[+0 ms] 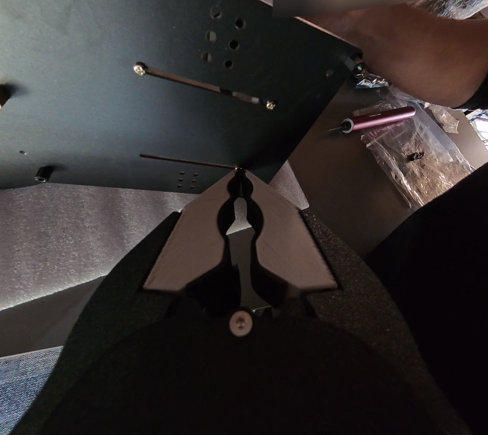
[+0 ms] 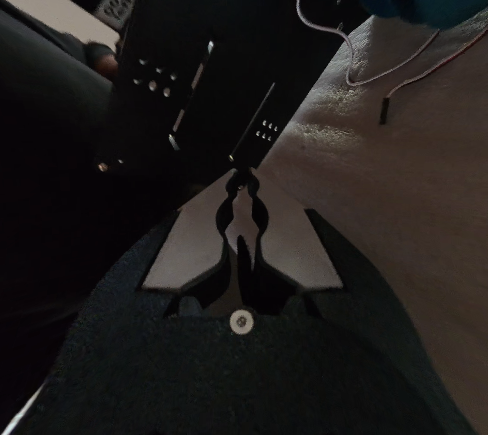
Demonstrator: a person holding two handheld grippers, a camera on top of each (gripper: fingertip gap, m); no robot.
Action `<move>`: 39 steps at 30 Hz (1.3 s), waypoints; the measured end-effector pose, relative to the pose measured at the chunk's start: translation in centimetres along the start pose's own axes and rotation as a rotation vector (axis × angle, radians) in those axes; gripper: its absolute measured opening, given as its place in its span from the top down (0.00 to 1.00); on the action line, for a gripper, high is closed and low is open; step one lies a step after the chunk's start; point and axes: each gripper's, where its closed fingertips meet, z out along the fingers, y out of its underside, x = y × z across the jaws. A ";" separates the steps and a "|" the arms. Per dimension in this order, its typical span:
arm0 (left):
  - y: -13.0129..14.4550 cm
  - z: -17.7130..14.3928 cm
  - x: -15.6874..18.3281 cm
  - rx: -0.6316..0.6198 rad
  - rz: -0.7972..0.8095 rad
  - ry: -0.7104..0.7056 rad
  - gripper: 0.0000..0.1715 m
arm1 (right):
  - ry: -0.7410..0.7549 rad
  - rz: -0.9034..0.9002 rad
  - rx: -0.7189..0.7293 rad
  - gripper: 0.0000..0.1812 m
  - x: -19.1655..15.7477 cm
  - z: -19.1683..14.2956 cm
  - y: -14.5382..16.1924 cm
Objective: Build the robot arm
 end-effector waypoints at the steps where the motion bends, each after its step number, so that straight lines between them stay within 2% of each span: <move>1: 0.0 0.0 0.0 -0.003 0.002 0.001 1.00 | -0.040 0.057 0.015 0.97 -0.2 0.3 -0.2; 4: 0.0 0.0 0.0 -0.009 0.004 0.004 1.00 | -0.159 0.165 0.070 0.97 -1.1 0.7 -0.7; 13: 0.0 0.1 0.0 -0.011 0.000 -0.001 1.00 | -0.120 0.242 0.044 0.97 -0.5 2.3 0.0; 25: -0.1 0.1 0.0 -0.011 0.006 -0.006 1.00 | -0.138 0.307 0.126 0.97 -0.5 1.5 -0.5; 39: -0.1 0.2 0.0 -0.018 0.019 -0.010 1.00 | -0.171 0.381 0.145 0.98 -0.7 1.8 0.0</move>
